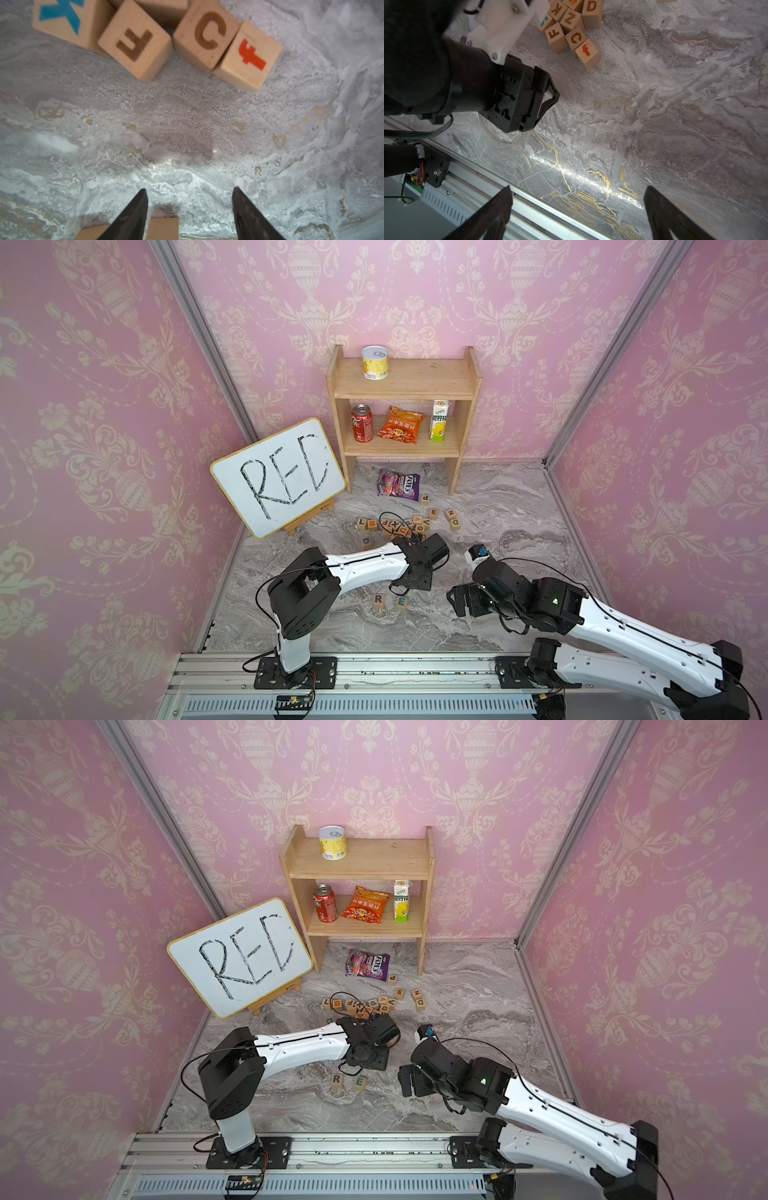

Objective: Assemble the uppercase word "red" with letter blocks
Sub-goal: Pick up the letter block from the center of the board.

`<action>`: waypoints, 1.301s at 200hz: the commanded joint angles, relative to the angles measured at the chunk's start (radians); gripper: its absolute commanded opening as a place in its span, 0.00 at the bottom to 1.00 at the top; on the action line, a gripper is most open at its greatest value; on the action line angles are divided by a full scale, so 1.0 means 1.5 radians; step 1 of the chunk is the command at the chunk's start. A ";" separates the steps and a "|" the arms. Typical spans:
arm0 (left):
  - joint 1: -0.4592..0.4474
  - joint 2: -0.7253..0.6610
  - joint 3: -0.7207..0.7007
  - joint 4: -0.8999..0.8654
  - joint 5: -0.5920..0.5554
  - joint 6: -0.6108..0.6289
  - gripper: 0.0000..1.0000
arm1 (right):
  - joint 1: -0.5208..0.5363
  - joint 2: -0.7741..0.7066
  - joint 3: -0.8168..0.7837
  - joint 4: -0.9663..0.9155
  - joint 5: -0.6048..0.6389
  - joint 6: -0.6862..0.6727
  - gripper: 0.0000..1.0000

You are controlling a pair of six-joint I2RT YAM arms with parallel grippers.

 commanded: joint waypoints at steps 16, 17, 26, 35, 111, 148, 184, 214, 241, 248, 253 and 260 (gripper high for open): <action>0.038 -0.002 0.035 -0.030 0.004 0.042 0.67 | -0.076 0.034 0.045 -0.007 -0.061 -0.056 1.00; 0.039 -0.003 0.036 -0.029 0.005 0.042 0.68 | -0.076 0.036 0.046 -0.006 -0.063 -0.057 1.00; 0.047 -0.005 0.040 -0.027 0.009 0.047 0.69 | -0.099 0.047 0.054 -0.004 -0.077 -0.067 1.00; 0.056 -0.009 0.043 -0.025 0.015 0.054 0.70 | -0.121 0.064 0.064 -0.002 -0.089 -0.074 1.00; 0.107 -0.038 0.052 0.002 0.051 0.116 0.94 | -0.259 0.215 0.168 -0.007 -0.159 -0.123 1.00; 0.128 -0.055 0.044 0.035 0.080 0.141 0.99 | -0.303 0.290 0.222 -0.014 -0.167 -0.143 1.00; 0.149 -0.072 0.043 0.056 0.106 0.166 0.99 | -0.340 0.366 0.294 -0.015 -0.171 -0.166 1.00; 0.173 -0.086 0.037 0.081 0.135 0.174 0.99 | -0.367 0.429 0.340 -0.014 -0.164 -0.181 1.00; 0.192 -0.091 0.035 0.106 0.175 0.180 0.99 | -0.387 0.488 0.380 -0.015 -0.154 -0.189 1.00; 0.194 -0.092 0.034 0.112 0.183 0.181 0.99 | -0.391 0.504 0.390 -0.014 -0.153 -0.191 1.00; 0.197 -0.094 0.034 0.117 0.187 0.183 0.99 | -0.396 0.515 0.397 -0.013 -0.153 -0.193 1.00; 0.200 -0.095 0.034 0.122 0.195 0.184 0.99 | -0.401 0.531 0.407 -0.012 -0.152 -0.196 1.00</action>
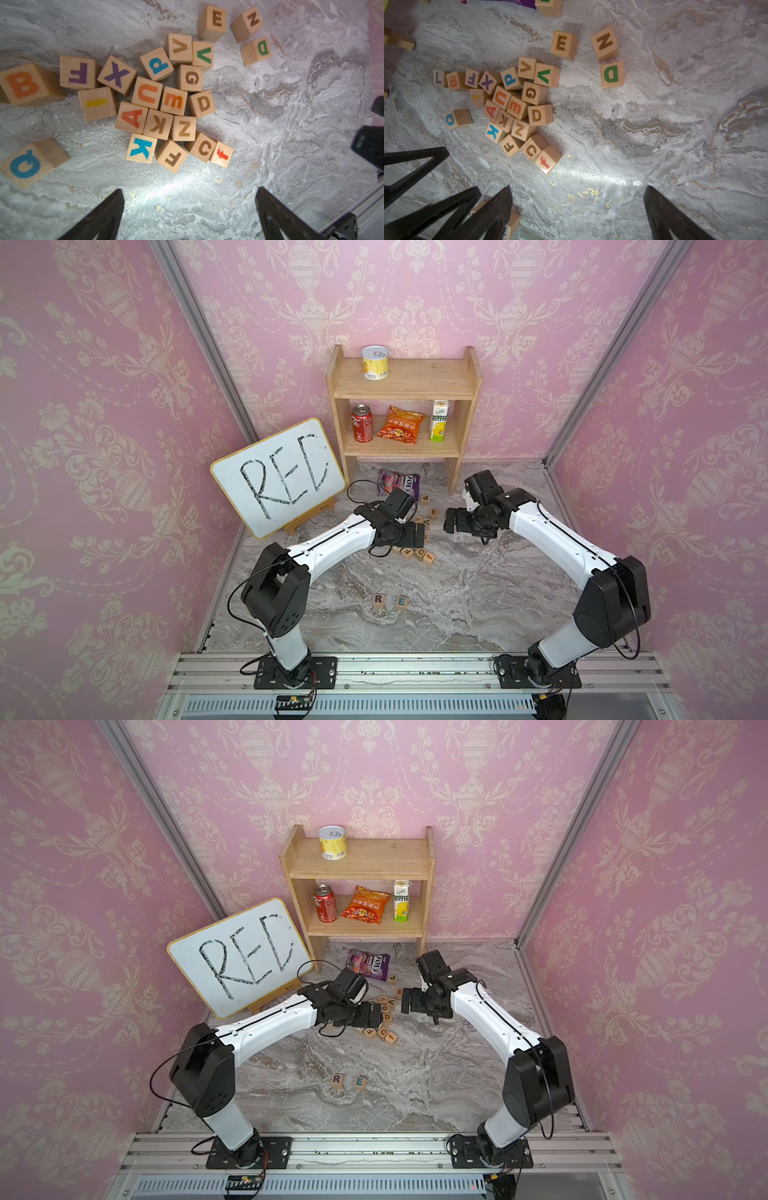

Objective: Assemble the uppercase word "red" with letter blocks
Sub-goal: Pick up the letter block from the center of the board.

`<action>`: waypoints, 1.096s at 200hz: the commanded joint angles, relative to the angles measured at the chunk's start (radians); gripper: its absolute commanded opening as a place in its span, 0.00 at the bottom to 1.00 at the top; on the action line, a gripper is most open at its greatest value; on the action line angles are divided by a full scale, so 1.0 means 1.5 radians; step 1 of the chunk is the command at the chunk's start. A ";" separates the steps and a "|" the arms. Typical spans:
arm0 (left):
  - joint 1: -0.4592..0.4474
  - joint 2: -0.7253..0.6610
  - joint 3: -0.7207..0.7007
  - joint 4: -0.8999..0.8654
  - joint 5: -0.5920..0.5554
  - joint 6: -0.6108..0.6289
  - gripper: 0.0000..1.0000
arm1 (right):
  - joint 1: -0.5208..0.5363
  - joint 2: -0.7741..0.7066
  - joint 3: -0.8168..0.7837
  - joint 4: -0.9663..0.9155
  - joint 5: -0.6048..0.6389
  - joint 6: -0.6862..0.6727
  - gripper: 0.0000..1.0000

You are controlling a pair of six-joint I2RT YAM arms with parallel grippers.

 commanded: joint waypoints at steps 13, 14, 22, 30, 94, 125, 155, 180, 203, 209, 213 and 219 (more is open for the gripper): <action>0.017 -0.024 -0.007 0.038 0.064 0.025 0.99 | -0.023 0.075 0.060 -0.012 0.015 -0.029 1.00; 0.017 -0.024 -0.007 0.039 0.065 0.025 0.99 | -0.023 0.077 0.061 -0.012 0.015 -0.029 1.00; 0.021 -0.023 -0.007 0.044 0.072 0.026 0.99 | -0.028 0.097 0.074 -0.012 0.017 -0.032 0.99; 0.023 -0.022 -0.007 0.049 0.080 0.027 0.99 | -0.031 0.115 0.088 -0.014 0.021 -0.036 0.98; 0.047 -0.009 -0.001 0.076 0.106 0.017 0.99 | -0.058 0.248 0.191 -0.013 0.015 -0.065 0.63; 0.053 -0.001 0.003 0.086 0.105 0.009 0.99 | -0.069 0.301 0.240 -0.023 0.017 -0.082 0.59; 0.056 0.003 0.004 0.102 0.112 -0.001 0.99 | -0.078 0.344 0.274 -0.031 0.017 -0.096 0.58; 0.057 0.008 0.008 0.113 0.119 -0.004 0.99 | -0.082 0.372 0.291 -0.035 0.010 -0.104 0.55; 0.057 0.015 0.015 0.113 0.123 -0.003 0.99 | -0.083 0.391 0.295 -0.033 0.004 -0.109 0.55; 0.057 0.017 0.018 0.111 0.122 -0.003 0.99 | -0.083 0.395 0.295 -0.033 0.001 -0.109 0.54; 0.058 0.017 0.019 0.110 0.121 -0.003 0.99 | -0.083 0.397 0.295 -0.032 0.000 -0.109 0.54; 0.058 0.018 0.020 0.109 0.122 -0.003 0.99 | -0.084 0.400 0.294 -0.032 -0.001 -0.110 0.52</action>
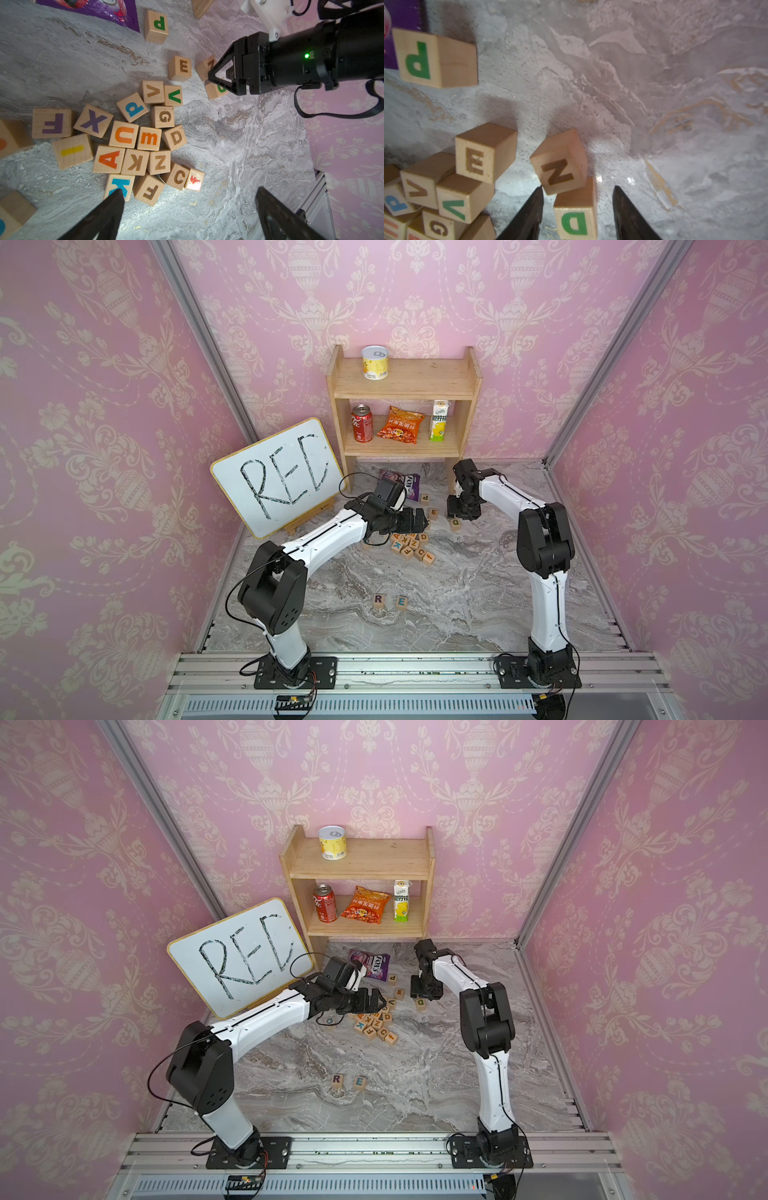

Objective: Assemble the uppercase word "red" with letter blocks
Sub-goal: Pick up the letter block from the center of the board.

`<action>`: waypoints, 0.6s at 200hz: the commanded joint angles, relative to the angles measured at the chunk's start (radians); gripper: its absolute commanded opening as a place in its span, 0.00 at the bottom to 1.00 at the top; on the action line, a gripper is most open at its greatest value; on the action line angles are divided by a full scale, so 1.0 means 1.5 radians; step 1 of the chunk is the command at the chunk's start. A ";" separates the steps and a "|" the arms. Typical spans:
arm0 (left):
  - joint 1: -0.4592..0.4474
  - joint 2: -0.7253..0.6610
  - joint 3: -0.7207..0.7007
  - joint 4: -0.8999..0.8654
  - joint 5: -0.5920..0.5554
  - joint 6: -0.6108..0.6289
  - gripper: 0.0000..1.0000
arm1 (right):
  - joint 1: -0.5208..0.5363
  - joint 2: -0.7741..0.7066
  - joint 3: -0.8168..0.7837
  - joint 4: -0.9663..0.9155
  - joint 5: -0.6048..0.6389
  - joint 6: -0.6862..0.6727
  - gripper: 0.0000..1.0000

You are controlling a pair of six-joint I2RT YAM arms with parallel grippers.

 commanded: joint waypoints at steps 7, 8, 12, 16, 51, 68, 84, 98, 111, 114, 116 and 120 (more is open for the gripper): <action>0.007 0.018 0.020 0.003 0.019 -0.005 0.99 | -0.002 0.019 0.013 -0.016 -0.010 -0.015 0.51; 0.006 0.019 0.021 0.003 0.019 -0.005 0.99 | -0.002 0.019 0.012 -0.016 -0.010 -0.015 0.51; 0.007 0.019 0.021 0.003 0.019 -0.006 0.99 | -0.002 0.021 0.011 -0.015 -0.010 -0.016 0.51; 0.006 0.020 0.021 0.003 0.019 -0.007 0.99 | -0.001 0.022 0.011 -0.015 -0.011 -0.016 0.51; 0.007 0.021 0.022 0.004 0.018 -0.012 0.99 | -0.002 0.028 0.009 -0.014 -0.014 -0.020 0.41; 0.006 0.019 0.019 0.008 0.018 -0.016 0.99 | -0.002 0.026 0.003 -0.016 -0.014 -0.021 0.32; 0.007 0.017 0.017 0.010 0.019 -0.019 0.99 | -0.002 0.019 -0.007 -0.016 -0.014 -0.018 0.22; 0.006 0.012 0.013 0.010 0.020 -0.019 0.99 | -0.003 0.009 -0.016 -0.014 -0.014 -0.015 0.20; 0.006 0.006 0.006 0.013 0.021 -0.020 0.99 | -0.002 -0.003 -0.029 -0.012 -0.014 -0.009 0.20; 0.006 0.004 0.005 0.013 0.022 -0.020 0.99 | -0.002 -0.005 -0.031 -0.012 -0.014 -0.007 0.20; 0.007 0.003 0.003 0.014 0.021 -0.020 0.99 | -0.002 -0.008 -0.033 -0.013 -0.013 -0.006 0.20; 0.006 0.001 0.000 0.014 0.022 -0.019 0.99 | -0.002 -0.011 -0.036 -0.013 -0.013 -0.004 0.20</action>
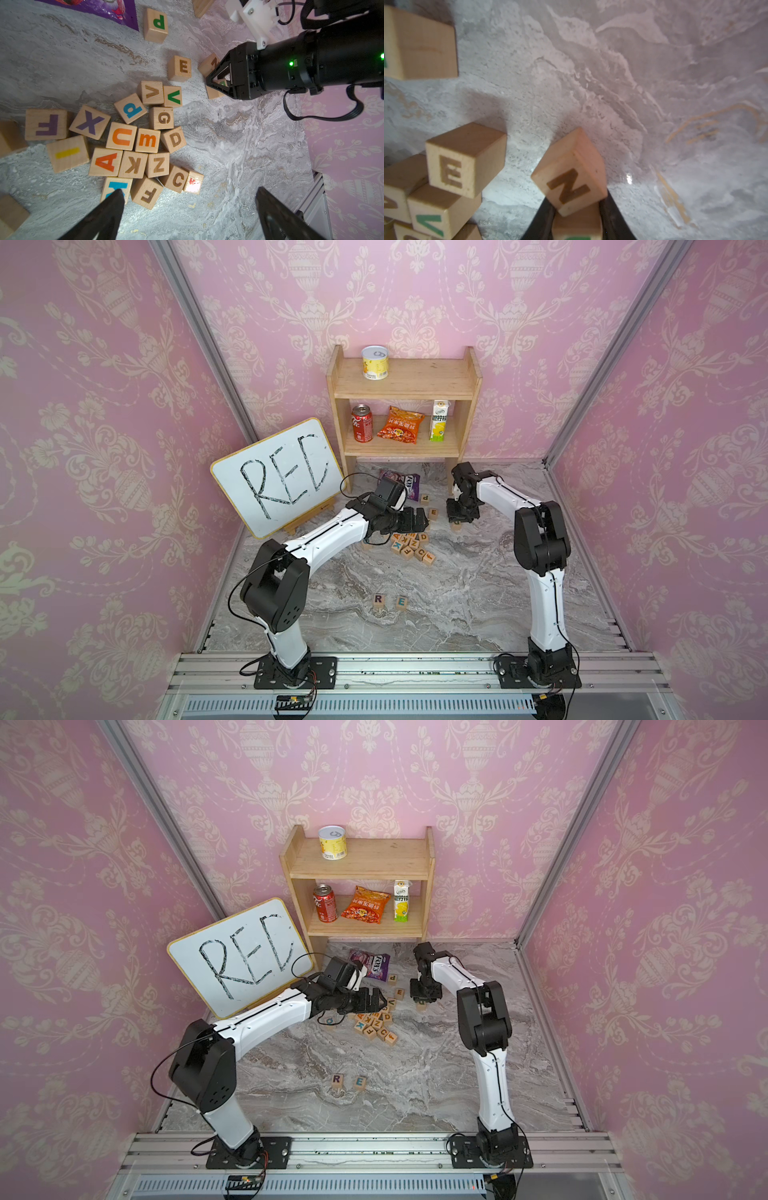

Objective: Assemble the uppercase word "red" with letter blocks
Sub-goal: Pick up the letter block from the center of the board, then place the letter block at the center of the board.

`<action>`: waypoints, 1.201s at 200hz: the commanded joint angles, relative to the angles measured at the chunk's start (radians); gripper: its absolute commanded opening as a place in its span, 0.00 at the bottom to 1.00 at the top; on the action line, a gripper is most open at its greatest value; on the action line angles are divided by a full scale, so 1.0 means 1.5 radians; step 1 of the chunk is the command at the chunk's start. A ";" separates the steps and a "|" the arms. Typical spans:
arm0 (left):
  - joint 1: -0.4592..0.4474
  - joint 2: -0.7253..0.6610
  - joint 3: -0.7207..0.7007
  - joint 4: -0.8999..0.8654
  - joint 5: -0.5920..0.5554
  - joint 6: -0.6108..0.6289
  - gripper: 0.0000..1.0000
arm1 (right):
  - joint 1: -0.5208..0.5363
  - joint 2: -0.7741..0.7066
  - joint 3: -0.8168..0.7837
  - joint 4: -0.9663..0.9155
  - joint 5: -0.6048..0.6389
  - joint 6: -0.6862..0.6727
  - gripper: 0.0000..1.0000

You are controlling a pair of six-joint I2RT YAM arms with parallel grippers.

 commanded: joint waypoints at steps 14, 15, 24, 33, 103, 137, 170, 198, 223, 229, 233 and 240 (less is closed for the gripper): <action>0.005 -0.021 -0.015 0.009 0.018 -0.006 0.99 | -0.002 -0.039 -0.043 -0.019 -0.005 0.023 0.19; 0.006 -0.021 -0.016 0.009 0.018 -0.006 0.99 | -0.001 -0.041 -0.044 -0.019 -0.005 0.024 0.19; 0.005 -0.029 -0.024 0.009 0.017 -0.004 0.99 | 0.000 -0.052 -0.055 -0.018 -0.004 0.031 0.19; 0.005 -0.037 -0.033 0.009 0.018 -0.003 0.99 | 0.001 -0.062 -0.067 -0.018 0.000 0.040 0.19; -0.001 -0.113 -0.107 0.006 0.029 0.003 0.99 | 0.046 -0.142 -0.153 -0.007 0.022 0.084 0.18; -0.011 -0.152 -0.142 -0.002 0.025 0.005 0.99 | 0.073 -0.185 -0.202 0.004 0.030 0.104 0.18; -0.027 -0.192 -0.178 -0.005 0.017 0.000 0.99 | 0.103 -0.224 -0.244 0.009 0.040 0.109 0.18; -0.040 -0.225 -0.207 -0.007 0.009 -0.005 0.99 | 0.128 -0.259 -0.282 0.012 0.047 0.103 0.18; -0.050 -0.252 -0.233 -0.008 0.002 -0.011 0.99 | 0.141 -0.287 -0.305 0.003 0.051 0.109 0.17; -0.052 -0.258 -0.238 -0.008 0.000 -0.012 0.99 | 0.144 -0.295 -0.310 0.003 0.050 0.114 0.17; -0.054 -0.263 -0.241 -0.008 -0.002 -0.013 0.99 | 0.148 -0.300 -0.314 0.002 0.051 0.117 0.17; -0.057 -0.270 -0.247 -0.008 -0.004 -0.014 0.99 | 0.151 -0.308 -0.320 0.001 0.051 0.125 0.17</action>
